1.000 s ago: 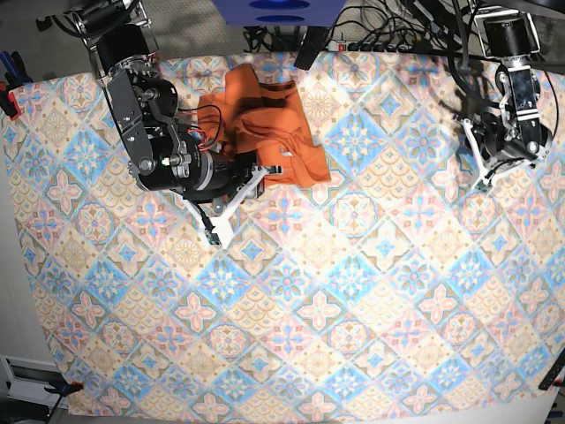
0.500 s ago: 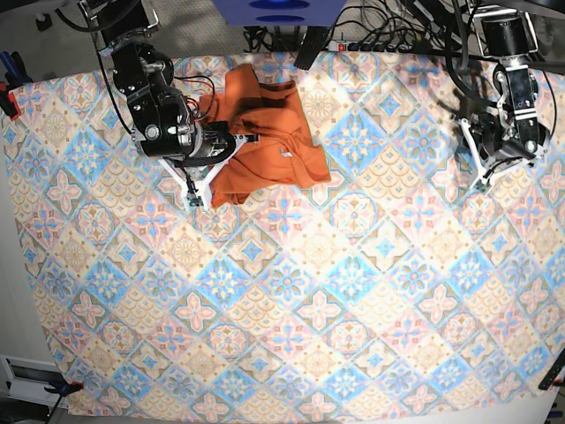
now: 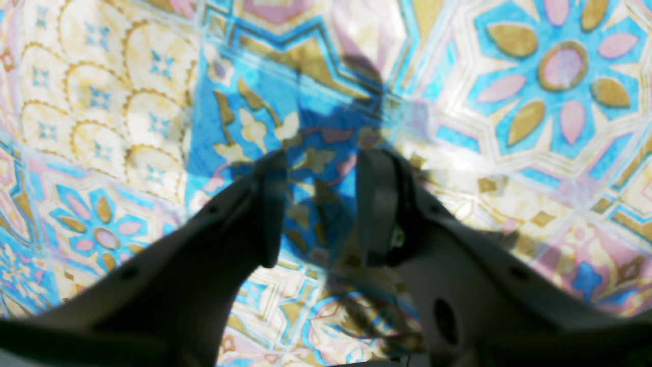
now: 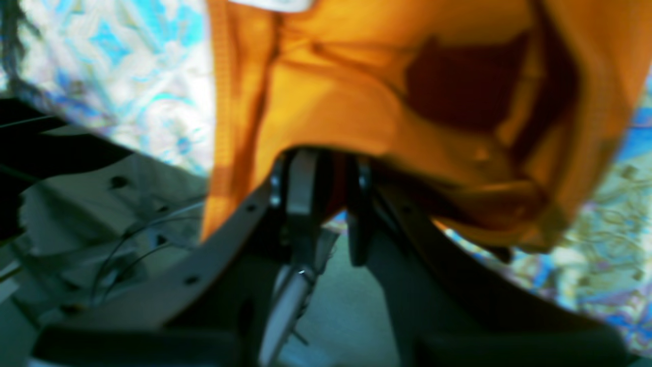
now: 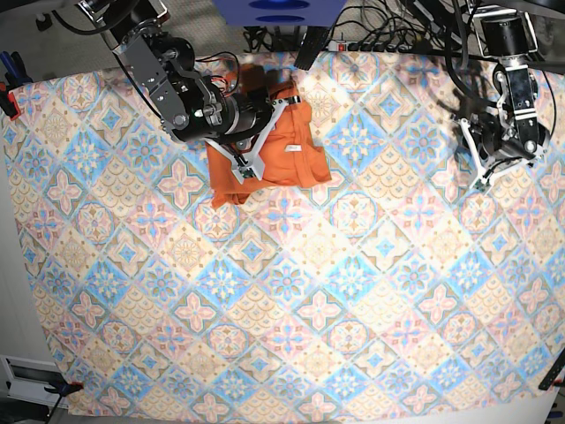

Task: Fold the T-shirt properly
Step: 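Press the folded bundle down with the right gripper and adjust it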

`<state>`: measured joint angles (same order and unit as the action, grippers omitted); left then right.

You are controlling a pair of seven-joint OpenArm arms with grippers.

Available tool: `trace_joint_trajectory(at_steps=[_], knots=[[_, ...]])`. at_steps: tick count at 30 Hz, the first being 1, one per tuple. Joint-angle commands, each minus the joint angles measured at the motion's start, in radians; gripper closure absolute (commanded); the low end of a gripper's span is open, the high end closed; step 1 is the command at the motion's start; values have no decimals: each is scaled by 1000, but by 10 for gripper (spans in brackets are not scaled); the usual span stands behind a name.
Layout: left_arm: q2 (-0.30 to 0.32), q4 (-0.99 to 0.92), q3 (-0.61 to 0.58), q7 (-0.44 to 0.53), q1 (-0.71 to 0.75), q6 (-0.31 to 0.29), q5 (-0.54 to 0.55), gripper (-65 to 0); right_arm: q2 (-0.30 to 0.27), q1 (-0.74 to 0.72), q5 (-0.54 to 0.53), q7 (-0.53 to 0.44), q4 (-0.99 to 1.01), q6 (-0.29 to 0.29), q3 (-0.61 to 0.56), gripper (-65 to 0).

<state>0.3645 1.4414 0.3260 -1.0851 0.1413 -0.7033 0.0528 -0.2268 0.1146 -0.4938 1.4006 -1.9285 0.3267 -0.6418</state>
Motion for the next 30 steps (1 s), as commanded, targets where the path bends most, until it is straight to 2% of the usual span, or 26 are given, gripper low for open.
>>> trace_joint_trajectory(at_steps=[1,4,8,11,14,17,21,25,30], knots=[[15,14,5,4,-10,5,0,-212,2,-13,-29,-4,5,-1,0,-95],[15,14,5,4,-9,5,0,-212,2,-25,-104,-4,77,-25,3,-94],[15,12,5,4,-9,5,0,-212,2,-45,-119,-20,111,-31,-11,-93],[15,12,-5,4,-9,5,0,-212,-1,-56,-119,-25,60,-28,-2,-92],[15,12,-34,4,-9,5,0,-212,-21,-52,-119,-20,-45,-28,56,-92],[15,12,-40,4,-12,5,0,-212,-6,-85,-188,-24,-42,-27,107,-92],[15,12,-41,4,-10,5,0,-212,-6,-114,-243,-19,-38,-27,116,-92],[15,12,-41,4,-10,5,0,-212,-6,-125,-236,-27,-18,-27,118,-92],[-19,12,-43,3,-7,5,2,-212,-7,-125,-119,-93,137,-30,107,-92]])
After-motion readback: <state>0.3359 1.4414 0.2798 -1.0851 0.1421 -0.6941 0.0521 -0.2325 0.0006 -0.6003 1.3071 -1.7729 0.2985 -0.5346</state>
